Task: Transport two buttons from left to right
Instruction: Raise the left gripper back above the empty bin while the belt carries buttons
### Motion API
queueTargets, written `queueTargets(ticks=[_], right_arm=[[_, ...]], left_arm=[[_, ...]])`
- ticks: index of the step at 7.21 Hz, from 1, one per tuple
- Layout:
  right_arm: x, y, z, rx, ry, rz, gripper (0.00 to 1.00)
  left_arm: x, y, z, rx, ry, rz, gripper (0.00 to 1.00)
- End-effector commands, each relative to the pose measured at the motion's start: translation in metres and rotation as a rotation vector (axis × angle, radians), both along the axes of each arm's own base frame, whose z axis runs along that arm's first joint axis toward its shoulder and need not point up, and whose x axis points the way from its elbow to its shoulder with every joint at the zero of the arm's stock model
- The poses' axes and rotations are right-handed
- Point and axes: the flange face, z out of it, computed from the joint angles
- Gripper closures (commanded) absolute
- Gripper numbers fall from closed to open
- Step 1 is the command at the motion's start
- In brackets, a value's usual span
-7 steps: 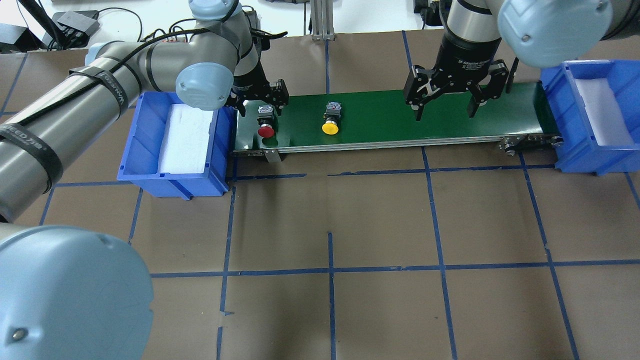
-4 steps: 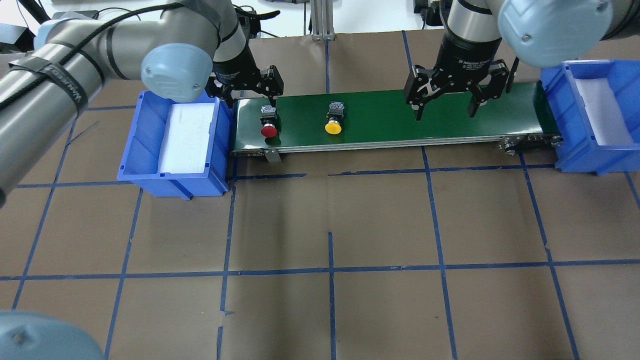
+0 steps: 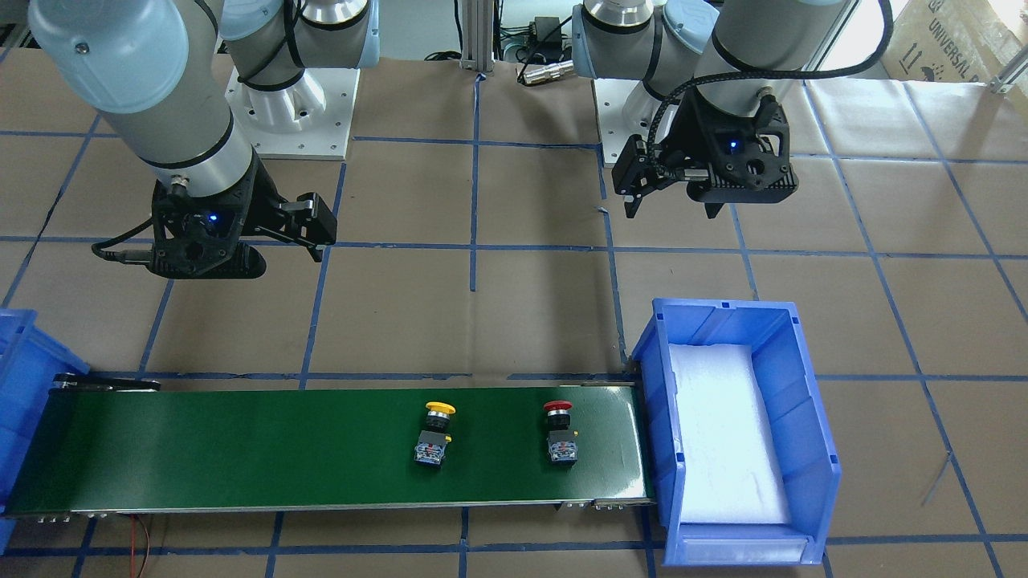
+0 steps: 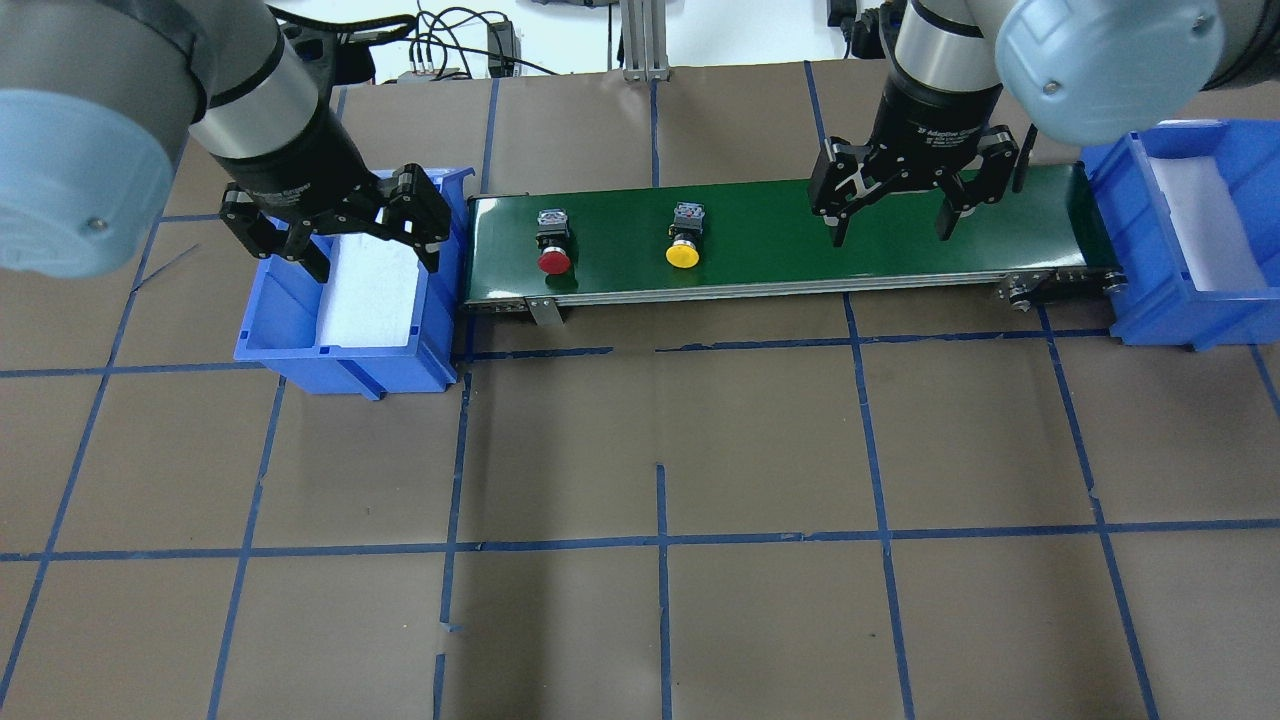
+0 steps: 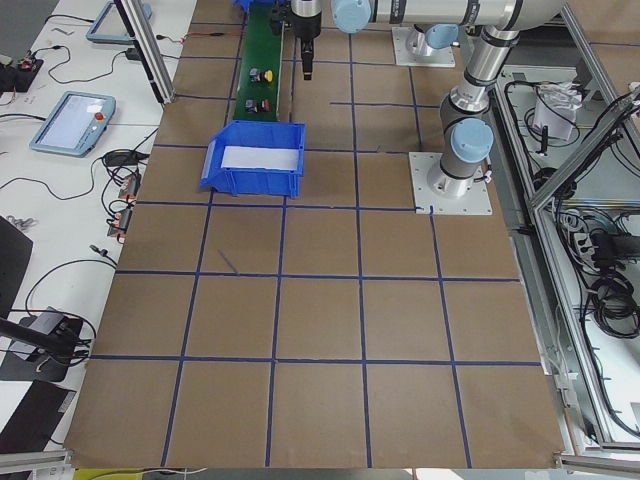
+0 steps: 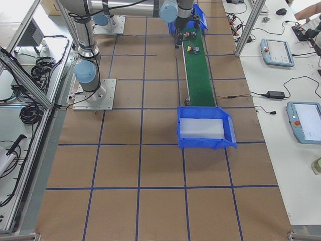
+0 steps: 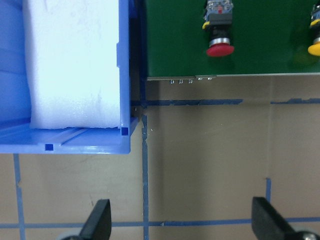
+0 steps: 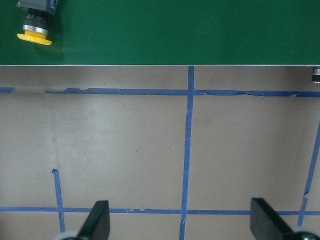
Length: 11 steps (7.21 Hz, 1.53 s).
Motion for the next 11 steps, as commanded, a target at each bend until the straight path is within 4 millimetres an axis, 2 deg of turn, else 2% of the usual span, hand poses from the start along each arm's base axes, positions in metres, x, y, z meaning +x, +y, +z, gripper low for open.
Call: queueTargets(ticks=[1,2,3,4,5,8,9,10,11], right_arm=[[0.0,0.0,-0.002,0.003,0.0,-0.001,0.0],[0.0,0.0,-0.001,0.0,-0.002,-0.001,0.0],[0.0,0.0,-0.002,0.009,-0.001,-0.004,0.0],[-0.001,0.0,-0.001,0.005,-0.001,-0.004,0.0],[0.0,0.0,-0.001,0.002,-0.001,-0.002,0.0],[-0.001,0.0,0.0,0.005,0.002,-0.004,0.0],[-0.001,0.001,-0.001,0.009,0.001,-0.004,0.0],[-0.001,0.001,-0.001,0.006,0.0,-0.004,0.0],[-0.001,0.001,-0.001,0.009,0.0,-0.004,0.0]], left_arm=[[0.001,-0.042,-0.011,0.042,0.007,0.01,0.0],[-0.004,-0.055,-0.022,0.036,0.0,-0.001,0.0],[0.0,-0.059,-0.02,0.012,0.005,0.008,0.0],[0.004,-0.059,-0.014,-0.002,0.0,0.011,0.0],[0.005,-0.05,0.004,-0.03,-0.004,0.012,0.0],[0.008,-0.046,-0.006,0.0,-0.008,0.015,0.0],[0.008,-0.04,0.014,-0.033,-0.009,0.017,0.0],[0.01,-0.04,0.023,-0.068,-0.008,0.021,0.0],[0.012,-0.046,-0.001,-0.025,-0.006,0.026,0.0]])
